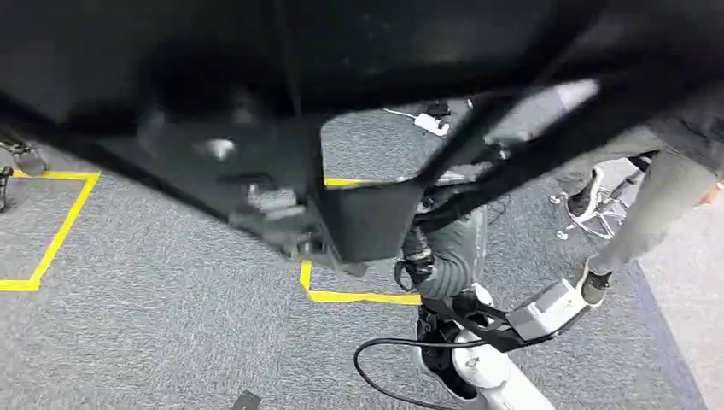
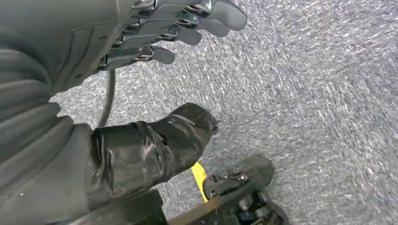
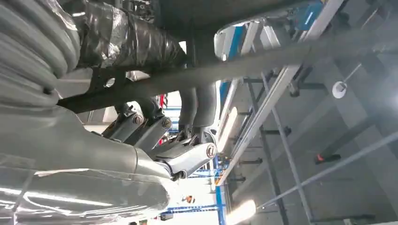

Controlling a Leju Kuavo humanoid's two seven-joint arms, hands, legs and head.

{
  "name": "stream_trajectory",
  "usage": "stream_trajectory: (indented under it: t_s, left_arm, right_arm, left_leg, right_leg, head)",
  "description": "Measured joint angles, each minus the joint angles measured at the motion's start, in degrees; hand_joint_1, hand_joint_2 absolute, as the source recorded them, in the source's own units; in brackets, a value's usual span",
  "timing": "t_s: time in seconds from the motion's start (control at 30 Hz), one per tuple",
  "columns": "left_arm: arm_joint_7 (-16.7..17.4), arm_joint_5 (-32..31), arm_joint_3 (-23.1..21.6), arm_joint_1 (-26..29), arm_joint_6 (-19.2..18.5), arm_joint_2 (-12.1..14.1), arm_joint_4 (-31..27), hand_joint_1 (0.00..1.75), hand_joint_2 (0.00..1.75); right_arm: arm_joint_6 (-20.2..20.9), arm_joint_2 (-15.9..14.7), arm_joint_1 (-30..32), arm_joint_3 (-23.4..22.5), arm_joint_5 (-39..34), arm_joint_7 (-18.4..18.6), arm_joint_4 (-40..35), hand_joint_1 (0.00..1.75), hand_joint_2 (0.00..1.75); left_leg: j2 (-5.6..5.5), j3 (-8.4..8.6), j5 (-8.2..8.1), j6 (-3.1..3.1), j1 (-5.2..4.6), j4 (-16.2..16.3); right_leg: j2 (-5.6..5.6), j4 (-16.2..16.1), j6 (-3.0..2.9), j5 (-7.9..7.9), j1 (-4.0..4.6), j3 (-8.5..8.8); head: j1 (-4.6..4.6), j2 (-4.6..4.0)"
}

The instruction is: Take the parts from the cabinet and place them on the table.

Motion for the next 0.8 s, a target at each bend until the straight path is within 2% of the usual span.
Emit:
stream_trajectory:
  t_s: [0.03, 0.07, 0.13, 0.17, 0.2, 0.27, 0.3, 0.33, 0.37, 0.4, 0.43, 0.47, 0.5, 0.53, 0.57, 0.6, 0.63, 0.67, 0.7, 0.73, 0.8]
  left_arm:
    - [0.0, 0.0, 0.0, 0.0, 0.0, 0.0, 0.0, 0.0, 1.75]
    - [0.0, 0.0, 0.0, 0.0, 0.0, 0.0, 0.0, 0.0, 1.75]
    - [0.0, 0.0, 0.0, 0.0, 0.0, 0.0, 0.0, 0.0, 1.75]
    - [0.0, 0.0, 0.0, 0.0, 0.0, -0.2, 0.0, 0.0, 1.75]
    - [0.0, 0.0, 0.0, -0.2, 0.0, -0.1, 0.0, 0.0, 1.75]
    - [0.0, 0.0, 0.0, -0.1, 0.0, -0.1, 0.0, 0.0, 1.75]
    - [-0.1, 0.0, 0.0, -0.1, 0.0, -0.2, 0.0, 0.0, 1.75]
    - [-0.1, 0.0, 0.0, -0.2, 0.0, -0.2, 0.0, 0.0, 1.75]
    - [-0.1, 0.0, 0.0, -0.2, 0.0, -0.2, 0.0, 0.0, 1.75]
    - [-0.2, -0.1, 0.0, -0.3, 0.0, -0.2, 0.0, 0.0, 1.75]
    - [-0.2, -0.1, 0.0, -0.3, -0.1, -0.2, 0.0, 0.0, 1.75]
    - [-0.2, -0.1, 0.0, -0.2, -0.1, -0.2, 0.0, 0.0, 1.75]
    - [-0.2, -0.1, 0.0, -0.1, -0.1, -0.2, 0.0, 0.0, 1.75]
    - [-0.2, -0.1, 0.0, 0.0, -0.2, -0.2, 0.0, 0.0, 1.75]
    - [-0.2, -0.1, 0.0, 0.1, -0.2, -0.1, 0.0, 0.0, 1.75]
    - [-0.2, -0.1, 0.0, 0.0, -0.2, -0.1, 0.0, 0.0, 1.75]
    - [-0.2, -0.2, 0.0, 0.0, -0.2, -0.1, 0.0, 0.0, 1.75]
    - [-0.2, -0.2, 0.0, 0.0, -0.2, -0.1, 0.0, 0.0, 1.75]
    - [-0.2, -0.4, 0.0, -0.2, -0.2, -0.1, 0.0, 0.0, 1.75]
    - [-0.1, -0.6, 0.0, -0.2, -0.2, -0.1, 0.0, 0.0, 1.75]
    - [0.0, -0.7, 0.0, 0.0, -0.2, -0.1, 0.0, 0.0, 1.75]
  right_arm:
    - [0.0, 0.0, 0.0, 0.0, 0.0, 0.0, 0.0, 1.75, 1.75]
    - [0.0, 0.0, 0.0, 0.0, 0.0, 0.0, 0.0, 1.75, 1.75]
    - [0.0, 0.0, 0.0, 0.0, 0.0, 0.0, 0.0, 1.75, 1.75]
    - [0.0, 0.0, -0.1, 0.0, 0.0, 0.0, 0.1, 1.75, 1.75]
    - [0.0, 0.0, -0.1, 0.0, 0.0, 0.0, 0.1, 1.75, 1.75]
    - [0.0, 0.1, -0.1, 0.0, 0.0, 0.0, 0.1, 1.75, 1.75]
    - [0.0, 0.1, -0.1, 0.0, 0.0, 0.0, 0.1, 1.75, 1.75]
    - [-0.1, 0.2, -0.1, 0.0, 0.0, 0.0, 0.1, 1.75, 1.75]
    - [-0.2, 0.3, -0.2, 0.0, 0.1, 0.0, 0.1, 1.75, 1.75]
    - [-0.2, 0.4, -0.3, 0.0, 0.1, 0.0, 0.1, 1.75, 1.75]
    - [-0.3, 0.4, -0.3, 0.0, 0.1, 0.1, 0.1, 1.75, 1.75]
    - [-0.3, 0.4, -0.3, 0.0, 0.1, 0.1, 0.2, 1.75, 1.75]
    - [-0.3, 0.4, -0.3, 0.0, 0.1, 0.2, 0.2, 1.75, 1.75]
    - [-0.3, 0.4, -0.2, 0.0, 0.1, 0.2, 0.2, 1.75, 1.75]
    - [-0.3, 0.4, -0.2, 0.0, 0.1, 0.2, 0.3, 1.75, 1.75]
    - [-0.3, 0.4, -0.2, 0.0, 0.0, 0.4, 0.3, 1.75, 1.75]
    - [-0.2, 0.5, -0.2, 0.0, -0.3, 0.5, 0.3, 1.75, 1.75]
    - [0.0, 0.5, -0.3, 0.0, -0.6, 0.6, 0.3, 1.75, 1.75]
    - [0.1, 0.4, -0.4, 0.0, -1.0, 0.6, 0.3, 1.75, 1.75]
    - [0.4, 0.5, -0.4, 0.0, -1.3, 0.7, 0.3, 1.75, 1.75]
    - [0.8, 0.5, -0.5, 0.0, -1.8, 0.7, 0.3, 1.75, 1.75]
  left_leg:
    - [-0.11, 0.36, -0.32, 0.0, -0.05, 0.1]
    - [-0.24, 0.7, -0.62, -0.02, -0.05, 0.1]
    - [-0.47, 1.7, -1.45, -0.24, -0.05, 0.3]
    - [-0.5, 1.58, -1.67, -0.45, -0.04, 0.2]
    - [-0.6, 1.45, -1.81, -0.88, -0.39, 0.7]
    - [-0.55, 1.33, -1.88, -1.38, -0.04, 0.2]
    - [-0.52, 1.58, -2.0, -1.78, -0.14, 0.1]
    - [-0.37, 1.46, -2.47, -2.2, -0.17, 0.4]
    - [-0.24, 1.25, -3.0, -2.5, -0.06, 1.8]
    - [-0.15, -0.55, -4.49, -2.78, 0.0, 5.2]
    - [-0.12, -3.32, -6.36, -3.04, 0.09, 10.2]
    - [-0.09, -5.73, -7.54, -3.24, 0.15, 14.2]
    - [-0.06, -7.97, -7.94, -3.4, 0.22, 17.3]
    - [-0.03, -8.81, -6.8, -3.45, 0.29, 17.6]
    - [0.03, -8.2, -4.31, -3.45, 0.35, 15.0]
    - [0.06, -6.71, -1.56, -3.37, 0.37, 11.2]
    - [0.05, -4.32, 1.69, -3.18, 0.38, 5.5]
    - [-0.35, -2.95, 2.2, -2.91, 0.37, 2.3]
    - [-0.64, -1.74, 1.42, -2.76, 0.11, 1.3]
    - [-0.59, -1.98, 1.04, -2.28, 0.11, 1.3]
    - [-0.29, -2.03, 0.83, -1.78, -0.07, 1.1]
  right_leg:
    - [0.0, -1.3, -0.11, 2.14, 0.01, -0.19]
    - [0.0, -4.1, -0.26, 4.51, 0.01, 0.69]
    - [0.04, -13.6, -0.88, 10.51, 0.11, 4.48]
    - [0.18, -14.5, -1.06, 9.55, 0.56, 5.23]
    - [0.16, -16.3, -1.25, 9.43, 0.68, 5.99]
    - [0.24, -16.1, -1.5, 8.92, 0.96, 5.59]
    - [0.29, -16.4, -1.72, 8.92, 0.76, 5.76]
    - [0.27, -17.0, -1.96, 8.98, 0.2, 6.42]
    - [0.23, -17.2, -2.18, 8.84, 0.19, 6.91]
    - [0.06, -17.2, -2.61, 8.57, 0.14, 7.19]
    - [-0.01, -17.2, -2.87, 8.38, 0.17, 7.44]
    - [-0.04, -17.2, -2.96, 8.15, 0.17, 7.63]
    - [-0.03, -17.1, -2.97, 7.91, 0.17, 7.82]
    - [0.04, -17.1, -2.95, 7.64, 0.14, 8.15]
    - [0.13, -17.0, -2.86, 7.25, 0.09, 8.62]
    - [0.16, -16.9, -2.74, 6.89, 0.06, 9.11]
    - [0.32, -16.8, -2.47, 6.39, -0.02, 9.74]
    - [0.48, -16.7, -2.09, 5.96, -0.07, 10.09]
    - [0.71, -16.5, -1.63, 5.68, 0.3, 9.68]
    - [0.89, -16.7, -1.45, 5.76, 0.15, 9.66]
    - [1.12, -17.2, -0.89, 5.85, 0.07, 9.8]
  head:
    - [0.17, 0.0]
    - [0.26, 0.0]
    - [0.37, 0.0]
    - [0.24, 0.0]
    - [0.06, 0.0]
    - [0.17, 0.0]
    - [0.17, 0.0]
    - [0.11, 0.0]
    - [-0.11, 0.0]
    - [-0.53, 0.0]
    - [-0.55, 0.0]
    - [-0.53, 0.0]
    - [-0.57, 0.0]
    - [-0.55, 0.0]
    - [-0.57, 0.0]
    - [-0.55, 0.0]
    - [-0.57, 0.0]
    - [-0.55, 0.0]
    - [-0.7, 0.0]
    - [-0.68, 0.0]
    - [-0.63, 0.0]
